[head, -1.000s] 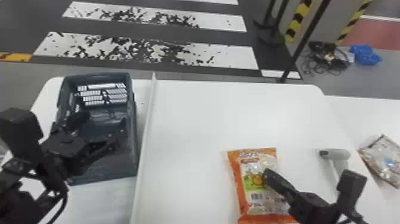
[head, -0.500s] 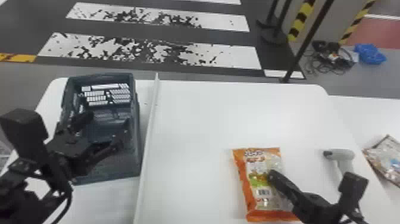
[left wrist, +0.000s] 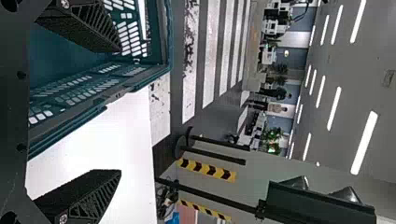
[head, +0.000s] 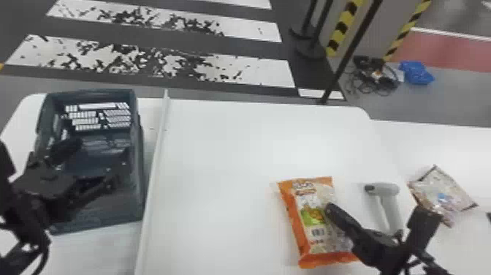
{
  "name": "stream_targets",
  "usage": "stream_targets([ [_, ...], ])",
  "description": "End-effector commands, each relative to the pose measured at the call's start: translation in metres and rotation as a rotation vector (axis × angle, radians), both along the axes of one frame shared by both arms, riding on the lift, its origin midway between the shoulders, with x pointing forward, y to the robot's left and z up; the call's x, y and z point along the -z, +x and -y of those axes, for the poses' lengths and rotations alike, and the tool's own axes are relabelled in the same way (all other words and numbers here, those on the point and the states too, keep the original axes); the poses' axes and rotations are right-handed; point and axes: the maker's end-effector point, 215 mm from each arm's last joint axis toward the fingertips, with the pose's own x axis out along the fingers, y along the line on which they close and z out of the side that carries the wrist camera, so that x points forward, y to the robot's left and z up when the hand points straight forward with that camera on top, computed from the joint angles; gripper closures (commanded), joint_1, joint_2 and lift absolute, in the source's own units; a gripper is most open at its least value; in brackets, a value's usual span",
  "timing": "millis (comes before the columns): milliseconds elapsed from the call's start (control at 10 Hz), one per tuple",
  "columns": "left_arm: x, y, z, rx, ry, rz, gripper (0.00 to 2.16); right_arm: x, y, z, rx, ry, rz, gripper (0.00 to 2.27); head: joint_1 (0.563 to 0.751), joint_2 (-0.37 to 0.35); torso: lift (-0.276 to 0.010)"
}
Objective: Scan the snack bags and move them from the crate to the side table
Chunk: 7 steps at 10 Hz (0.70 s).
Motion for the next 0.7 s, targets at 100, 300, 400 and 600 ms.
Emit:
stream_targets([
  [100, -0.001, 0.0, 0.0, -0.002, 0.001, 0.002, 0.07, -0.016, 0.001, -0.008, -0.013, 0.022, 0.026, 2.25, 0.695, -0.211, -0.087],
  [300, -0.002, 0.001, -0.003, -0.006, 0.006, 0.005, 0.07, -0.054, 0.002, -0.014, -0.045, 0.062, 0.07, 1.77, 0.695, -0.202, -0.087],
  [400, -0.005, 0.001, -0.002, -0.005, 0.005, 0.011, 0.07, -0.074, 0.008, -0.002, -0.043, 0.03, 0.089, 0.59, 0.695, -0.193, -0.087],
  [600, -0.012, 0.002, -0.002, 0.001, 0.013, 0.025, 0.07, -0.078, 0.014, 0.048, -0.011, -0.075, 0.048, 0.0, 0.695, -0.211, -0.087],
])
